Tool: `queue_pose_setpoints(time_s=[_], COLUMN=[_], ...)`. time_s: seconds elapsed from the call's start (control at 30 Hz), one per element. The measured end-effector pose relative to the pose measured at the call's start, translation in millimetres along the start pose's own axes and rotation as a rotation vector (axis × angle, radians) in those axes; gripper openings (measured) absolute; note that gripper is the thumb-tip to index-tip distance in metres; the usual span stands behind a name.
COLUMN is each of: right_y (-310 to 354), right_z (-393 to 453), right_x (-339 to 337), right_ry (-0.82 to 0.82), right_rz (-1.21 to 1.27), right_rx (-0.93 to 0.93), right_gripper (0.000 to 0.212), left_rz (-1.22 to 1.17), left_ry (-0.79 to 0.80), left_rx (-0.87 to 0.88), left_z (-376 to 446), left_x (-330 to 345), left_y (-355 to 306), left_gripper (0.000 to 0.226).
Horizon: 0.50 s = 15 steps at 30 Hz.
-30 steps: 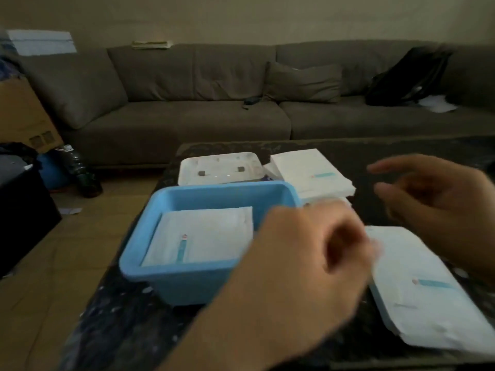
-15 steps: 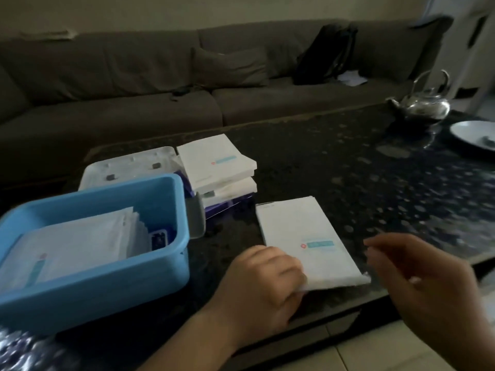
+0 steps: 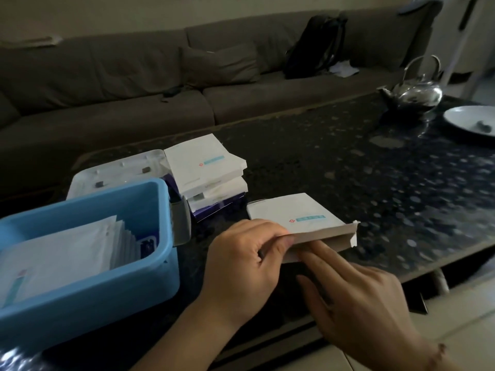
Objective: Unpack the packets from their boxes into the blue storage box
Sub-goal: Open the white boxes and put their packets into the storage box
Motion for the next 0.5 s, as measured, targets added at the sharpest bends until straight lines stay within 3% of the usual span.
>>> queue_pose_setpoints(time_s=[0.2, 0.37, 0.5], right_y=[-7, -4, 2], right_z=[10, 4, -11], right_x=[16, 7, -9], right_ry=[0.184, 0.048, -0.044], right_rz=[-0.062, -0.095, -0.063], right_rx=[0.068, -0.056, -0.159], right_gripper=[0.035, 0.015, 0.011], left_rz=[0.043, 0.021, -0.051], left_ry=[0.004, 0.012, 0.020], left_rx=[0.017, -0.004, -0.027], left_z=[-1, 1, 2], left_x=[2, 0, -1], left_y=[-3, -1, 0], left_gripper=[0.023, 0.021, 0.027])
Point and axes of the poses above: each hand's wrist, its own z-axis towards the middle knuckle, its own x-axis out of the palm, y = z × x, the point moved 5 cm from there along z, towards the middle knuckle, and after that the axes turned 5 degrees about y, right-handed, at the moved point
